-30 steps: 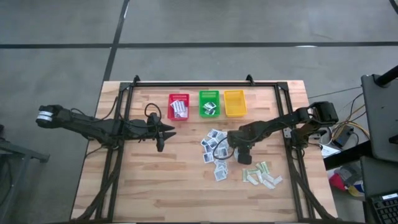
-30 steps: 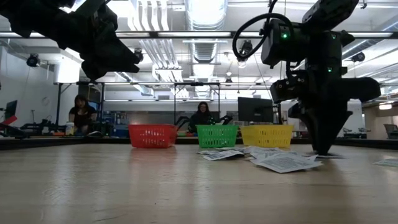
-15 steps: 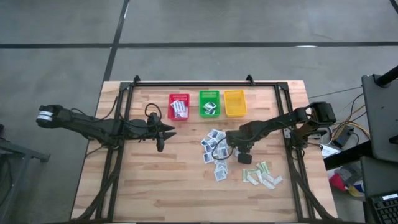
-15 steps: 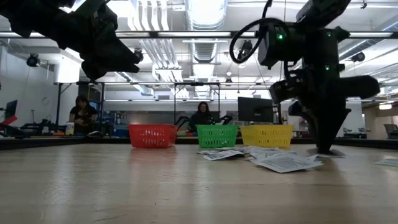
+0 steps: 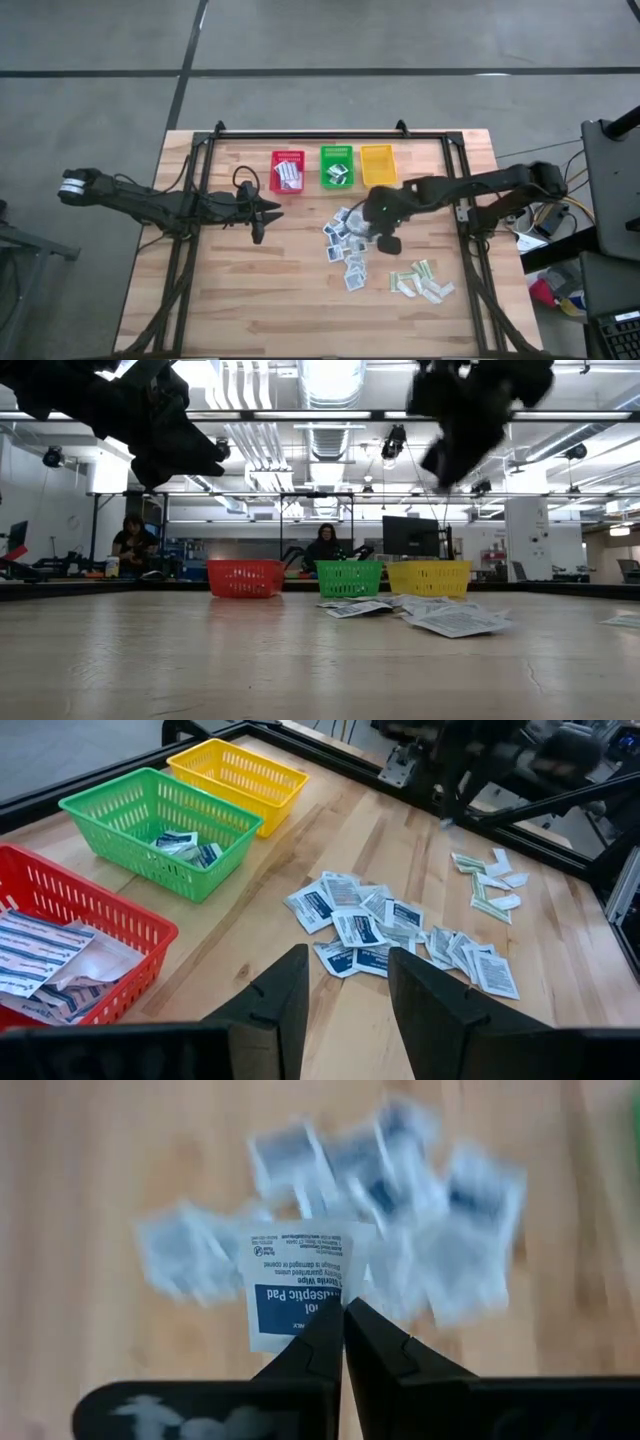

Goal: Pick & Place First Aid Supplies
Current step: Put the alcohol pad into the green basket

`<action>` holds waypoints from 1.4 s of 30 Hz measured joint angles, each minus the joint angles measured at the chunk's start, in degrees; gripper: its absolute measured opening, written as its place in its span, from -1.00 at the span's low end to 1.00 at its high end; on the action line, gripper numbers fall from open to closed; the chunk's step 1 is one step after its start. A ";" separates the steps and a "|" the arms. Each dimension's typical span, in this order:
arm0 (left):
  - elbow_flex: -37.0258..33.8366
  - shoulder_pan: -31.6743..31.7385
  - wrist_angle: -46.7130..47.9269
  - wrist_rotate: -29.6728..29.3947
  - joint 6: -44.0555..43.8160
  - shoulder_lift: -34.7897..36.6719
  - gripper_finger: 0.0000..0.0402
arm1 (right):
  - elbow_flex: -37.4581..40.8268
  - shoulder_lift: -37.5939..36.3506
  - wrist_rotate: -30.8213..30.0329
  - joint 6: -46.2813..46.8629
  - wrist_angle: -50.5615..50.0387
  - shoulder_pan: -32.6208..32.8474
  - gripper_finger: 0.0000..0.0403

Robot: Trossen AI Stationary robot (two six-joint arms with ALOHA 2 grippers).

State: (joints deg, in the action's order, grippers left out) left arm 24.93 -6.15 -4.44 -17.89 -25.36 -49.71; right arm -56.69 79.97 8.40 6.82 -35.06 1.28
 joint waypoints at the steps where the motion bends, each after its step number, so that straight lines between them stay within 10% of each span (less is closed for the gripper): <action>1: 0.00 0.01 -0.01 0.00 0.00 0.00 -0.34 | 0.01 -0.95 1.80 -0.78 2.77 -0.37 -0.96; 13: 0.00 0.00 -0.03 0.02 -0.01 0.00 -0.34 | 5.18 -6.35 27.09 3.52 49.16 -1.88 -0.96; 24: 0.00 0.01 -0.03 0.10 1.01 0.00 -0.34 | 5.40 -2.90 38.49 12.41 65.71 -1.83 -0.96; 30: 0.00 0.01 0.05 0.33 0.20 0.00 -0.34 | 5.32 -0.26 24.04 14.37 58.33 -3.09 -0.96; 38: 0.00 0.00 0.19 0.31 0.15 0.00 -0.34 | -5.72 3.47 -11.13 2.59 22.05 -8.41 -0.96; 42: 0.00 0.00 0.26 0.29 0.19 0.01 -0.34 | -13.60 8.55 -18.08 -4.57 13.22 -11.39 -0.96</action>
State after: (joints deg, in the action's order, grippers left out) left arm 24.93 -6.15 -4.19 -17.60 -25.17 -49.71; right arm -70.28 88.52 -9.68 2.25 -21.84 -10.11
